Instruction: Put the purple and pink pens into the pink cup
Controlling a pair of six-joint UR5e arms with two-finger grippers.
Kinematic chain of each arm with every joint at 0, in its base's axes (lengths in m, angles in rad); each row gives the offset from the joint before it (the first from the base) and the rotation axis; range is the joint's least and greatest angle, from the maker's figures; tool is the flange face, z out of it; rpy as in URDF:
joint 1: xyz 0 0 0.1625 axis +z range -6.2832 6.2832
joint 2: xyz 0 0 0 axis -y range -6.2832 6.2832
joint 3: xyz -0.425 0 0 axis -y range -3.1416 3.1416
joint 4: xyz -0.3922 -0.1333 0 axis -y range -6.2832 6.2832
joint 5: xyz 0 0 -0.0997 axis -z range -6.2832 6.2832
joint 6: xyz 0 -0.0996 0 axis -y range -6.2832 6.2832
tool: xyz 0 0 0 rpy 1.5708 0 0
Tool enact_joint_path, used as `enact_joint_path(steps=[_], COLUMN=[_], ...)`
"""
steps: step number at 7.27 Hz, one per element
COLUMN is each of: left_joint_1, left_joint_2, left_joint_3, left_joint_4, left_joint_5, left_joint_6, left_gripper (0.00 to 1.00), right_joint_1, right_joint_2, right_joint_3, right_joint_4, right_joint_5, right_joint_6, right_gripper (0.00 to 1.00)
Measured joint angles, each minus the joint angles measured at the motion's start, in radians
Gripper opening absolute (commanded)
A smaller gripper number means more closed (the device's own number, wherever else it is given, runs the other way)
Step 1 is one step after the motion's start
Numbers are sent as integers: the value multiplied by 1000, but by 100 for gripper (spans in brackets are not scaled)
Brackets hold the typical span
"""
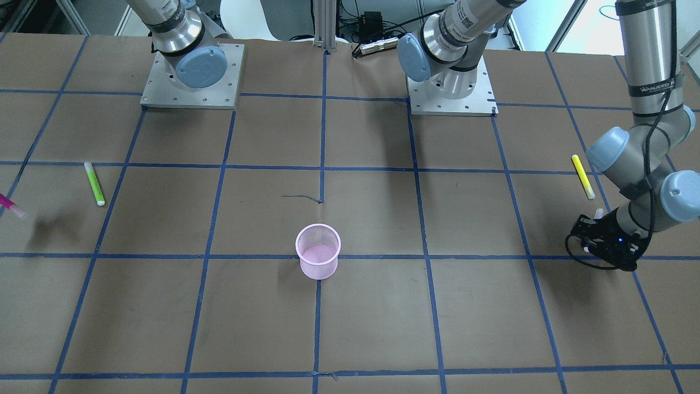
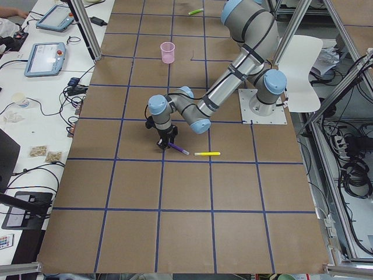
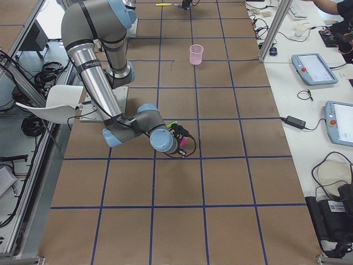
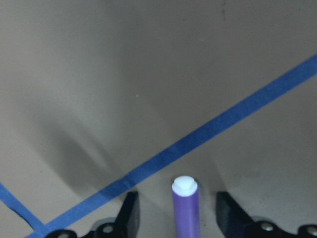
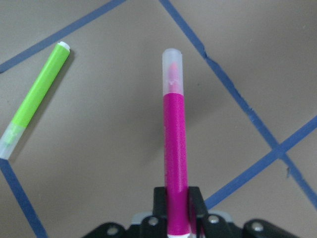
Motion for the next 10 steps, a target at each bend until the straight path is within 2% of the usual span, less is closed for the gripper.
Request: enact_joint_path(steps=[2, 5, 7, 9, 10], left_joint_1=[-4, -24, -78, -125, -153], left_joint_2=[14, 88, 160, 235, 267], left_joint_3=[1, 27, 46, 49, 49], left_joint_4=[-1, -98, -178, -242, -260], left_joint_5=[-3, -69, -122, -190, -210], left_joint_6=[0, -23, -130, -252, -309], left_gripper=[0, 0, 0, 0, 0], right_joint_1=[170, 504, 697, 909, 1012], right_joint_2=[-105, -116, -102, -96, -90], right_joint_3=[-35, -226, -288, -296, -296], right_joint_4=[4, 101, 123, 165, 193], right_joint_5=[-32, -132, -216, -368, -414], right_joint_6=[90, 422, 765, 1211, 1385], right_gripper=[0, 0, 0, 0, 0])
